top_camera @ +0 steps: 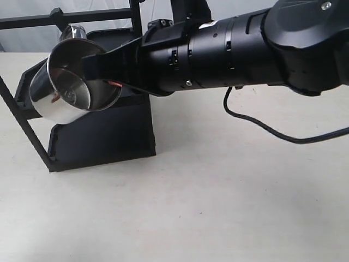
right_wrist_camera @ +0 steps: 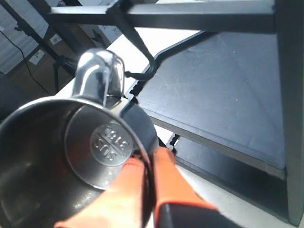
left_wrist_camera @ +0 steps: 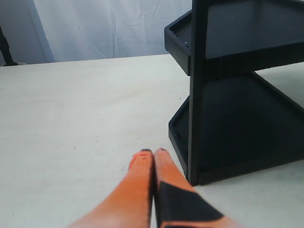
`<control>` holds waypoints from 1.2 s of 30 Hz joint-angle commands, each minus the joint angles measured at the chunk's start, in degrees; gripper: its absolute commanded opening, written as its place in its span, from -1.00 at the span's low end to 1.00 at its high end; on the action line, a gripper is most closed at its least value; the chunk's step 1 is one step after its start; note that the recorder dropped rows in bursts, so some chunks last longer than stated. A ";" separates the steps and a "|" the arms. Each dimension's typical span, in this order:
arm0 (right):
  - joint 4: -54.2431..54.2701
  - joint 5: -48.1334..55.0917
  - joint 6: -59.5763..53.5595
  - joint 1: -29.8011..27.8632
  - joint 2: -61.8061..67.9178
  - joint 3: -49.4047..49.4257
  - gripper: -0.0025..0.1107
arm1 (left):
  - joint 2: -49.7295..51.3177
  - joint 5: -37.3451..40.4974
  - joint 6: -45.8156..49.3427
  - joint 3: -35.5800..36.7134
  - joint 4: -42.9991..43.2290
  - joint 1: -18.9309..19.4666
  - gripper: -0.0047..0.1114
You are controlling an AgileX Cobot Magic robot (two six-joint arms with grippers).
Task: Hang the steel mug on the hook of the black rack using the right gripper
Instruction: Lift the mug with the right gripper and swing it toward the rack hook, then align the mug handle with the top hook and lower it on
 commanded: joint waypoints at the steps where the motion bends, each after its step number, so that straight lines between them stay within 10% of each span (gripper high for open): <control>1: 0.54 0.97 -1.55 -0.46 -0.44 -0.10 -0.97 | 0.25 -0.47 -0.21 -0.09 0.25 -0.13 -0.92; 36: 8.74 6.50 -14.52 -4.85 6.71 -2.86 -0.97 | 0.25 -0.47 -0.21 -0.09 0.25 -0.13 -0.92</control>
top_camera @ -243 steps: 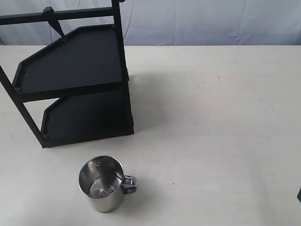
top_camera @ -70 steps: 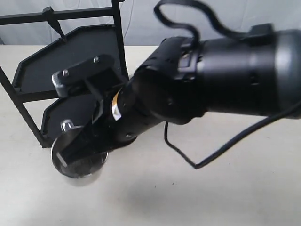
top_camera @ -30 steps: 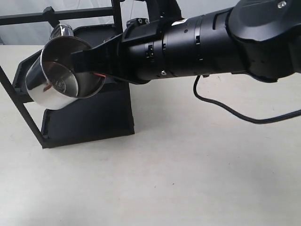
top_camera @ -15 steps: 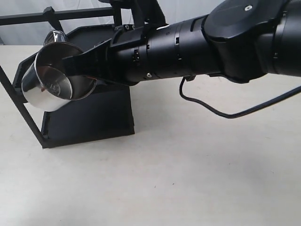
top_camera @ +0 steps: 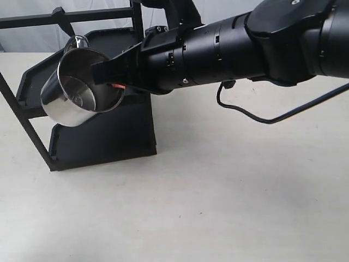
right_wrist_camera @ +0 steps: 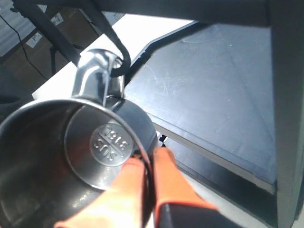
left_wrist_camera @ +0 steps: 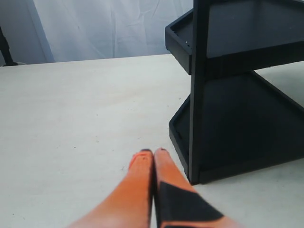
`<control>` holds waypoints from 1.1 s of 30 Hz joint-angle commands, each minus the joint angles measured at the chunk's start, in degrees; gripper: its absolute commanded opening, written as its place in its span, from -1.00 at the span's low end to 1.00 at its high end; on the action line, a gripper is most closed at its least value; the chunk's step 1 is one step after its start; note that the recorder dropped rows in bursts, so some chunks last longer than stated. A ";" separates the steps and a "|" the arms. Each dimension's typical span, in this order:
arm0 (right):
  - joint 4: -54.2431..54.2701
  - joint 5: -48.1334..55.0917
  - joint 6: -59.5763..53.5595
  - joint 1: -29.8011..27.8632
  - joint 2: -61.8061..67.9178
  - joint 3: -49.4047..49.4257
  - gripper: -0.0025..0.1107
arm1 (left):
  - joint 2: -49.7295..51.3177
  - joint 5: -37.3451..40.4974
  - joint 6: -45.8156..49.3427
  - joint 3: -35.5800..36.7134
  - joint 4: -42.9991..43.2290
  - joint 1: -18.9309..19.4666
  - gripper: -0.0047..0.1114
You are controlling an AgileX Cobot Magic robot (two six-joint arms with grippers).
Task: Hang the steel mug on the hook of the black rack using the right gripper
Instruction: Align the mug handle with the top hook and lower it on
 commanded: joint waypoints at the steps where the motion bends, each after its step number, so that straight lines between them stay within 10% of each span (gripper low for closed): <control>1: 0.89 2.16 -1.82 -0.54 1.28 -0.39 -0.97 | 0.25 -0.47 -0.21 -0.09 0.25 -0.13 -0.92; 33: 1.38 2.26 -1.82 -0.54 2.91 -0.39 -0.93 | 0.25 -0.47 -0.21 -0.09 0.25 -0.13 -0.92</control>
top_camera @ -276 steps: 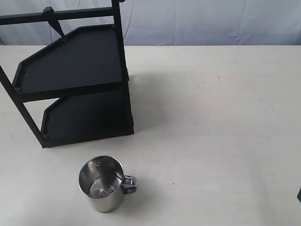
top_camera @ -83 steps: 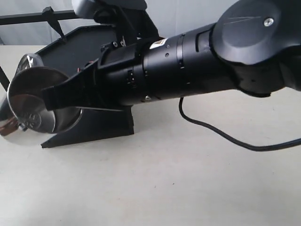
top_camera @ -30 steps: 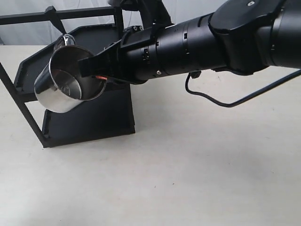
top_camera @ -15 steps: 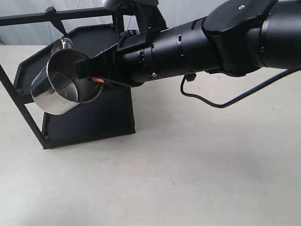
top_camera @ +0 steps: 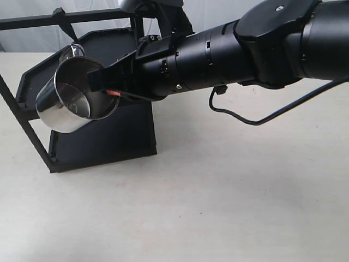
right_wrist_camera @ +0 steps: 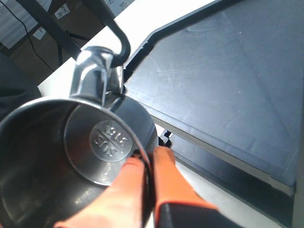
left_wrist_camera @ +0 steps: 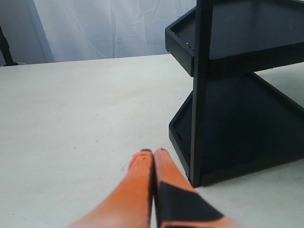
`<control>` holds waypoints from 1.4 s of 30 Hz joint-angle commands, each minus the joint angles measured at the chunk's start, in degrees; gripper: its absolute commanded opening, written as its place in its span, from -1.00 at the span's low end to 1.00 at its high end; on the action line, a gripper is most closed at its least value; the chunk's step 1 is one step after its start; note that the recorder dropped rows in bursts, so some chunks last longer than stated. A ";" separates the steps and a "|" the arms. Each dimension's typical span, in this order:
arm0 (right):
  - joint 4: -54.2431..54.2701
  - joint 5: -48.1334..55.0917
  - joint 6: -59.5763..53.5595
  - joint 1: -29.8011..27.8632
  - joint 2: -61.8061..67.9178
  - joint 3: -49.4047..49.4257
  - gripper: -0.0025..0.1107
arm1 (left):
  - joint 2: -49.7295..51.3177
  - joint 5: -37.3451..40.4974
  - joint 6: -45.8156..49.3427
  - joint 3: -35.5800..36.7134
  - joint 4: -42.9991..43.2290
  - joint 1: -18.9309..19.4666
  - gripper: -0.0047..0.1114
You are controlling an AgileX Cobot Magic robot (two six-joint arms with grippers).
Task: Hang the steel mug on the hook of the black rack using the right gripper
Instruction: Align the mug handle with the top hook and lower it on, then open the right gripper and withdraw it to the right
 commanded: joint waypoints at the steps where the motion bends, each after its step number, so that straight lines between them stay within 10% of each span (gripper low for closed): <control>1: -0.91 0.55 -0.13 -0.53 0.37 0.20 -0.86 | 0.25 -0.47 -0.21 -0.09 0.25 -0.13 -0.92; 6: -1.27 0.66 -0.13 -0.53 0.37 0.20 -0.45 | 0.25 -0.47 -0.21 -0.09 0.25 -0.13 -0.92; 25: -5.72 0.65 1.01 -0.53 -4.40 0.20 -0.45 | 0.25 -0.47 -0.21 -0.09 0.25 -0.13 -0.92; 32: -27.46 2.68 16.77 -0.53 -11.14 0.20 -0.45 | 0.25 -0.47 -0.21 -0.09 0.25 -0.13 -0.92; 37: -49.76 9.43 33.55 -0.53 -16.93 0.20 -0.97 | 0.25 -0.47 -0.21 -0.09 0.25 -0.13 -0.92; 42: -64.01 7.44 50.98 -0.53 -24.44 6.24 -0.97 | 0.25 -0.47 -0.21 -0.09 0.25 -0.13 -0.92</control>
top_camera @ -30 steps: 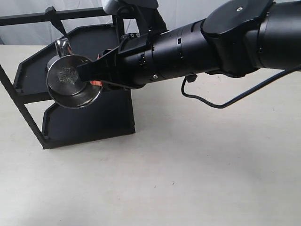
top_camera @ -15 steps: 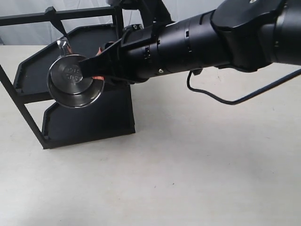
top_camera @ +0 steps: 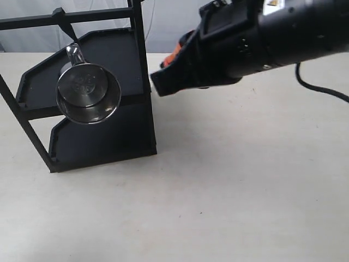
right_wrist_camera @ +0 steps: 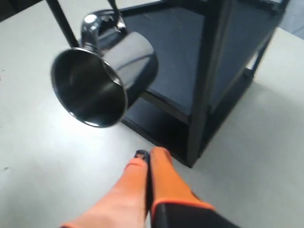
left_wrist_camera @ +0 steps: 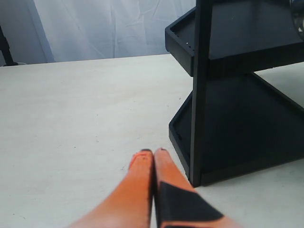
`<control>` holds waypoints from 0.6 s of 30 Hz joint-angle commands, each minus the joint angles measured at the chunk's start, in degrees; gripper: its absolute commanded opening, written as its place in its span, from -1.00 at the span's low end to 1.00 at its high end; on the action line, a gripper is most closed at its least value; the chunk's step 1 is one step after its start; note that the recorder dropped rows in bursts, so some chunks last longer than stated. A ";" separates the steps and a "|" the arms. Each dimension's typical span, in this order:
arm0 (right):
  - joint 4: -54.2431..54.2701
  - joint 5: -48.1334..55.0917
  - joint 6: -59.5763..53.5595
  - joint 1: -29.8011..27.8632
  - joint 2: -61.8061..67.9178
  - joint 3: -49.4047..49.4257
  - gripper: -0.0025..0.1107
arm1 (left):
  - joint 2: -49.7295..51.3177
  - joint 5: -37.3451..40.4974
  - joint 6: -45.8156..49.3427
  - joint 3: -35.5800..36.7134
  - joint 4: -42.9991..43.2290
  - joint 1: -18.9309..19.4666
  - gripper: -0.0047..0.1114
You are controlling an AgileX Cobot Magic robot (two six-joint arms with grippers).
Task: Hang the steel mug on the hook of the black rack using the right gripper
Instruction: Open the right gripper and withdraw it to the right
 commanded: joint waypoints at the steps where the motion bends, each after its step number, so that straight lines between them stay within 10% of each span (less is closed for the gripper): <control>1: -13.34 -3.68 15.43 -0.32 -7.70 7.34 -0.97 | 0.25 -0.47 -0.21 -0.09 0.25 -0.13 -0.92; 18: -19.89 -7.84 23.34 -0.32 -20.45 23.78 -0.97 | 0.25 -0.47 -0.21 -0.09 0.25 -0.13 -0.92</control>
